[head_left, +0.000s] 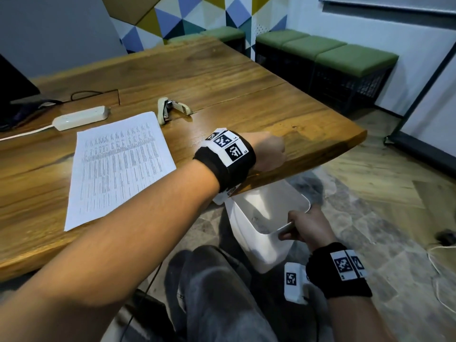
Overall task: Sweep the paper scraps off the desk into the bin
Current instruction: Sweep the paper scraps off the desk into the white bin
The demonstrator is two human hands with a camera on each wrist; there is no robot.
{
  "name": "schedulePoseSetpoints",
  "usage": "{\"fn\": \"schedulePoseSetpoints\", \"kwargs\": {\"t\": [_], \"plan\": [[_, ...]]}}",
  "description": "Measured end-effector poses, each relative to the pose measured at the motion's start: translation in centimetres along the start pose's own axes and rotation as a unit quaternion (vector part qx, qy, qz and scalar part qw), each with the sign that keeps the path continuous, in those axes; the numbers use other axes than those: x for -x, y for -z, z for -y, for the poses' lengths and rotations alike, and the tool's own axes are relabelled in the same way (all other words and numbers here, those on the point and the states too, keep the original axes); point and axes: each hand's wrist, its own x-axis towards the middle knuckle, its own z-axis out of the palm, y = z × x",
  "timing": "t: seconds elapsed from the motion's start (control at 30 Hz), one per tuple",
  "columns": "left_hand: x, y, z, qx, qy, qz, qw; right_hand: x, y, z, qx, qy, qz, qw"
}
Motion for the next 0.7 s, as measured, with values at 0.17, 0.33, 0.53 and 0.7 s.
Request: {"fn": "schedulePoseSetpoints", "kwargs": {"t": [0.17, 0.33, 0.53, 0.7], "plan": [[1.5, -0.5, -0.4, -0.053, 0.014, -0.002, 0.999, 0.5, -0.1, 0.0, 0.005, -0.007, 0.014, 1.000], [2.3, -3.3, -1.8, -0.063, -0.014, -0.011, 0.998, 1.7, -0.4, 0.5, -0.010, 0.001, 0.029, 1.000], [5.0, -3.3, -3.7, 0.028, -0.057, -0.013, 0.998, 1.7, -0.9, 0.8, -0.001, 0.007, 0.041, 0.999], [4.5, -1.3, -2.2, 0.047, -0.022, -0.067, 0.996, 1.9, -1.0, 1.1, 0.004, 0.000, 0.029, 1.000]]}}
